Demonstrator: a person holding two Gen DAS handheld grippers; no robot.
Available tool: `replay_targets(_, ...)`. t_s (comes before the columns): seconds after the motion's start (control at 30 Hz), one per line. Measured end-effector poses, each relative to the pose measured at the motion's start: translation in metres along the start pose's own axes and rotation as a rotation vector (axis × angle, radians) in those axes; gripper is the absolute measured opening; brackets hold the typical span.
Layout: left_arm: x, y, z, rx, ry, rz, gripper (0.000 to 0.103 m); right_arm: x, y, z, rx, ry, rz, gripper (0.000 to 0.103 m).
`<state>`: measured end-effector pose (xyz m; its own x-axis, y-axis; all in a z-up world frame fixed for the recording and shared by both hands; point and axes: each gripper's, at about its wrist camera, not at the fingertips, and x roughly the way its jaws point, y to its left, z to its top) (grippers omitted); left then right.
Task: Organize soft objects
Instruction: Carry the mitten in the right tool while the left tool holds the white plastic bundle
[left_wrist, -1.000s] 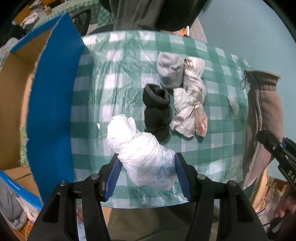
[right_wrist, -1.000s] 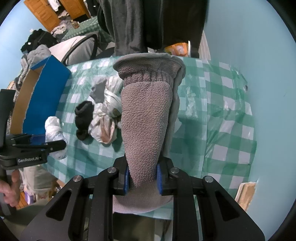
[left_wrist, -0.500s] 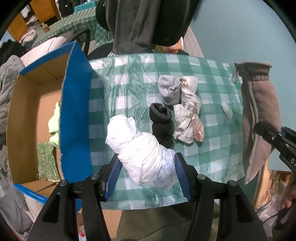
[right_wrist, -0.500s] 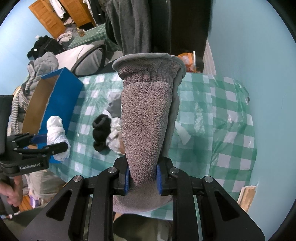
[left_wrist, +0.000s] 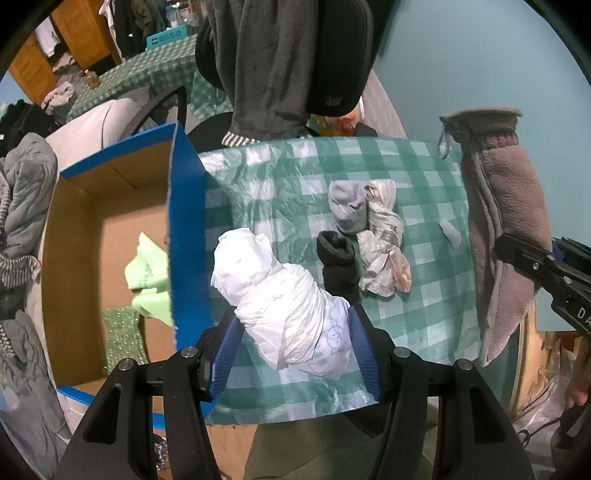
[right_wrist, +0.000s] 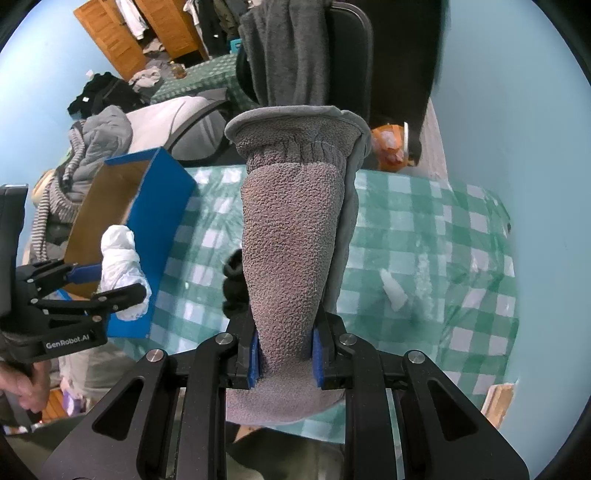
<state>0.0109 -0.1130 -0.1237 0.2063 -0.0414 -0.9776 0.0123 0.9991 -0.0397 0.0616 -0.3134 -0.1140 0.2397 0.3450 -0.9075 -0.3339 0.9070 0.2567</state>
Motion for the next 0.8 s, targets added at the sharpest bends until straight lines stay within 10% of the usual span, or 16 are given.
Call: replay_targets(0.8, -0.021, 0.076, 0.000, -0.095, -0.037, 0.021, 0.059, 0.023, 0.094, 0.040, -0.150, -0.004, 0.091, 0.020)
